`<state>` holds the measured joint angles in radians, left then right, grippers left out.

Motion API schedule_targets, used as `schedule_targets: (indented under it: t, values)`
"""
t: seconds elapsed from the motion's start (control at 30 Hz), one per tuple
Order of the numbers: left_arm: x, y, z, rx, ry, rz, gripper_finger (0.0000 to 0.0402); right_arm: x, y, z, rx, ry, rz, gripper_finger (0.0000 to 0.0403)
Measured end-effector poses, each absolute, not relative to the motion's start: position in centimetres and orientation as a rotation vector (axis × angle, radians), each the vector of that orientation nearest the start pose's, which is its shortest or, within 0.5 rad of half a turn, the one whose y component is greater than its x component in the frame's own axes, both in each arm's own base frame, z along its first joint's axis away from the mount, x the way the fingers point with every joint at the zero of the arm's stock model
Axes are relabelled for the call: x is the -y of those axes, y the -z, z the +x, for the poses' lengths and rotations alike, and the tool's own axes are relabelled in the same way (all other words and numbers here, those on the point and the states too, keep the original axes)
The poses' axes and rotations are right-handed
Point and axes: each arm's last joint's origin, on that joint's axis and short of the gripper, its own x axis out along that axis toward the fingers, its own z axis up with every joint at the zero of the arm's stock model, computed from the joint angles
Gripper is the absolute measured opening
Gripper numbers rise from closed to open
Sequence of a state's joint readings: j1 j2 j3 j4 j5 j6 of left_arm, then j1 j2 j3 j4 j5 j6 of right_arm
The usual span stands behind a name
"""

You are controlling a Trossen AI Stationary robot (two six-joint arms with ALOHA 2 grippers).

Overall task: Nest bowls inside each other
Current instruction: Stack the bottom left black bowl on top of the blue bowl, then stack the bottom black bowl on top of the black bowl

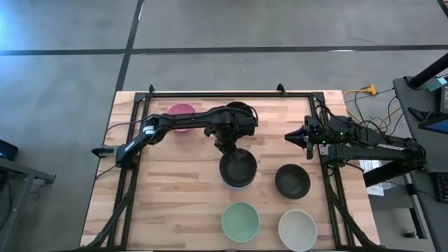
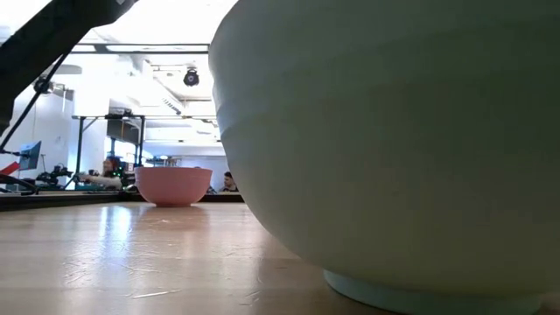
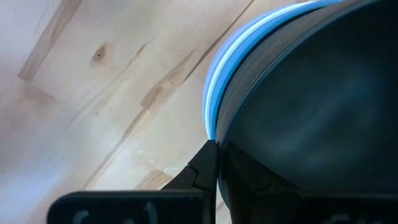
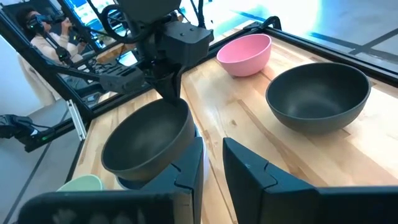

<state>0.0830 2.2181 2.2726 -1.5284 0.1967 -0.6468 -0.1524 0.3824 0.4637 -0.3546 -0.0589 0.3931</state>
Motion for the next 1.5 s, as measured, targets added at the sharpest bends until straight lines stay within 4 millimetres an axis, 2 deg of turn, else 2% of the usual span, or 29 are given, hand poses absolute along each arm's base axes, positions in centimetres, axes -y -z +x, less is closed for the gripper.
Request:
schedule_targets:
  t: [0.27, 0.53, 0.73, 1.0, 1.2, 1.4, 1.5]
  values:
    - [-3.0, -27.3, 42.8, -1.514, -0.401, -0.732, 0.0000, 1.5, -25.6, 10.6, -0.250, 0.146, 0.419, 0.0056]
    - [-2.9, -27.3, 43.1, -1.487, -0.380, -0.731, 0.0000, 1.5, -25.6, 10.6, -0.250, 0.146, 0.426, 0.0056]
    - [-2.9, -26.3, 43.0, -1.519, -0.372, -0.749, 0.0001, 1.5, -25.6, 10.6, -0.250, 0.146, 0.426, 0.0056]
    - [-2.8, -26.1, 42.9, -1.532, -0.338, -0.711, 0.0049, 1.5, -25.6, 10.6, -0.249, 0.148, 0.436, 0.0056]
    - [-2.8, -27.0, 42.7, -1.512, -0.337, -0.708, 0.0091, 1.5, -25.6, 10.6, -0.249, 0.148, 0.438, 0.0056]
    - [-2.7, -29.6, 41.6, -1.450, -0.316, -0.709, 0.0112, 1.5, -25.6, 10.6, -0.249, 0.147, 0.438, 0.0056]
    - [-2.4, -31.2, 40.8, -1.416, -0.239, -0.677, 0.0114, 1.3, -25.6, 10.7, -0.259, 0.098, 0.465, 0.0056]
